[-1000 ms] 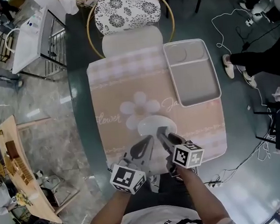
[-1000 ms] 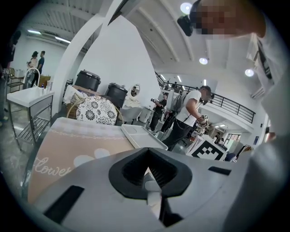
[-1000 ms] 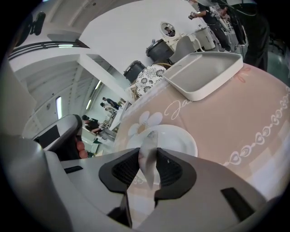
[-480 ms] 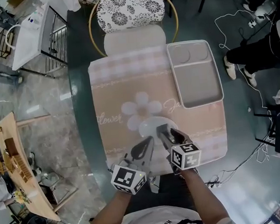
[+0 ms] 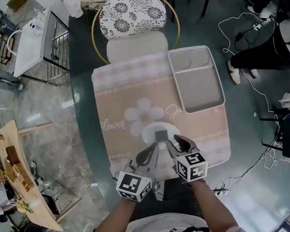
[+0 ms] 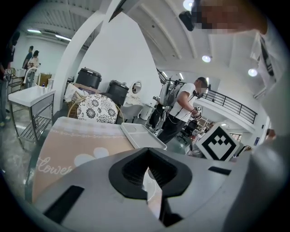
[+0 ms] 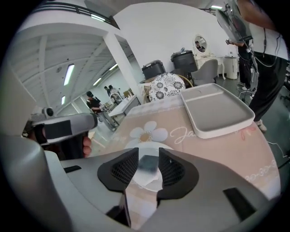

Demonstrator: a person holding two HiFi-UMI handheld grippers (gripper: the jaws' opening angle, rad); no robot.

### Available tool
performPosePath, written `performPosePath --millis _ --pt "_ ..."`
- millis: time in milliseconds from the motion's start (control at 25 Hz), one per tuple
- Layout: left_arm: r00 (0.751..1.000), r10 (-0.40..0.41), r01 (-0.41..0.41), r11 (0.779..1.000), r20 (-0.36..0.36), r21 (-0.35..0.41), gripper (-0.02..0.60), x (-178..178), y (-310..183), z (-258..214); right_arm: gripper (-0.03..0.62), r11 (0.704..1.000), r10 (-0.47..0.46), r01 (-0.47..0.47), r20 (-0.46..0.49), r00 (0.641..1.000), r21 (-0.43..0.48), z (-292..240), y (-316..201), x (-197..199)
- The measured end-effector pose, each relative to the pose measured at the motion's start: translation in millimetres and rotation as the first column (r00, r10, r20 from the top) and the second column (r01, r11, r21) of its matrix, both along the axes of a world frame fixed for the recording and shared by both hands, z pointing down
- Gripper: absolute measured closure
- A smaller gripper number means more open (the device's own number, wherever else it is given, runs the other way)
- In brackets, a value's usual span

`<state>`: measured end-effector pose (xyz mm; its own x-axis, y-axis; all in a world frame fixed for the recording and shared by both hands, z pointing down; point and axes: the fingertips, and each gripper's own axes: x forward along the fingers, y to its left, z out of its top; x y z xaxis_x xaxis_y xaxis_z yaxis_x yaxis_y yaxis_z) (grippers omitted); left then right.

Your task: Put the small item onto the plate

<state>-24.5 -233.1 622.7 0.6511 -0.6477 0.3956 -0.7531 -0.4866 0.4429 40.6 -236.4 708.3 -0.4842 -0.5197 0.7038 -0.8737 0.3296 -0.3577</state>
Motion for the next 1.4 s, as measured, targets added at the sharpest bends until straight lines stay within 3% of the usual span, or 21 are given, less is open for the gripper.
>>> performPosePath --millis 160,280,600,1000,1400 --pt "1.0 0.019 -0.019 1.0 0.009 0.009 0.575 4 7 -25 0.533 0.996 -0.002 -0.004 0.067 0.998 0.088 -58 -1 -9" --pt "0.999 0.029 -0.029 0.999 0.014 0.019 0.575 7 14 -49 0.555 0.989 -0.014 -0.004 0.12 0.993 0.149 -101 3 -15" --pt "0.998 0.052 -0.05 0.996 -0.02 0.077 0.575 11 34 -128 0.571 0.957 -0.059 0.005 0.176 0.983 0.29 -199 21 -29" --pt "0.998 0.034 -0.024 0.982 -0.047 0.188 0.575 -5 59 -208 0.579 0.883 -0.072 -0.022 0.182 0.981 0.469 -298 42 -33" --pt "0.998 0.021 -0.006 0.965 -0.053 0.262 0.575 -18 94 -254 0.58 0.831 -0.087 -0.026 0.177 0.98 0.555 -348 81 -44"
